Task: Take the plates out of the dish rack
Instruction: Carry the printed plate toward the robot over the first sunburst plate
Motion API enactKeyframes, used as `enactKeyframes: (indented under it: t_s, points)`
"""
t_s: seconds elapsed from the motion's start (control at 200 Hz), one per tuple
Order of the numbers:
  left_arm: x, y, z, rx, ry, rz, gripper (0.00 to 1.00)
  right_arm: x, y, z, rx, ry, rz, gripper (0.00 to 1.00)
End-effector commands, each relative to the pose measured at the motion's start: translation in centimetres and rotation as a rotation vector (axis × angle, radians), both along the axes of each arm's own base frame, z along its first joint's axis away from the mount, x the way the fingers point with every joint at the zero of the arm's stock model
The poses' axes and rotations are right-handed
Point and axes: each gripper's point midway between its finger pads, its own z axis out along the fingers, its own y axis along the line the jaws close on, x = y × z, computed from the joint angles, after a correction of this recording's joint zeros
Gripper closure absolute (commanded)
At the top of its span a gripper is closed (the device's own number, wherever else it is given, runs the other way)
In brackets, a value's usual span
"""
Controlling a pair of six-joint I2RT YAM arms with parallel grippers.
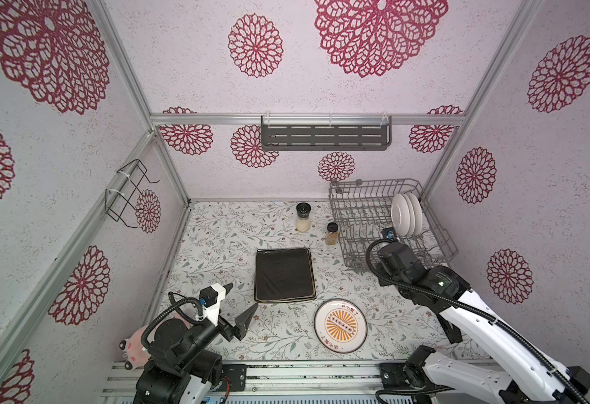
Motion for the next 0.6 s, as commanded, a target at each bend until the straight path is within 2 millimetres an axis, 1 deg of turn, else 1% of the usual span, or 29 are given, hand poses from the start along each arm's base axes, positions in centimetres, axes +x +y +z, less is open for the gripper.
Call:
enactKeyframes:
  t_s: [0.0,0.145,0.185,0.22,0.32,0.39,0.495,0.595]
  points:
    - [0.2,-0.2,-0.4,0.016,0.001,-0.008,0.03,-1.5,-1.2,2.8,-0.057,-0.085,-0.110,1.00]
    - [0.2,-0.2,-0.4,0.017,-0.002,-0.011,0.03,-3.9,2.1,2.5,-0.161,-0.060,-0.049,1.00]
    - [0.2,-0.3,-0.4,0.016,-0.001,-0.015,0.03,-4.3,2.6,2.5,-0.197,-0.063,-0.049,1.00]
    - [0.2,-0.3,-0.4,0.017,0.000,-0.017,0.03,-5.0,4.0,2.6,-0.218,-0.069,-0.009,1.00]
    - [0.1,-0.5,-0.5,0.017,0.002,-0.025,0.03,-6.2,6.9,1.4,-0.254,-0.020,0.083,1.00]
    - [0.0,-0.5,-0.4,0.019,-0.001,-0.031,0.03,-6.9,8.4,0.8,-0.268,0.014,0.125,1.00]
    - [-0.1,-0.6,-0.5,0.019,0.001,-0.036,0.03,-7.8,10.2,0.0,-0.297,0.043,0.180,1.00]
    - [-0.1,-0.5,-0.4,0.021,-0.003,-0.032,0.03,-8.9,11.1,-1.3,-0.342,0.066,0.223,1.00]
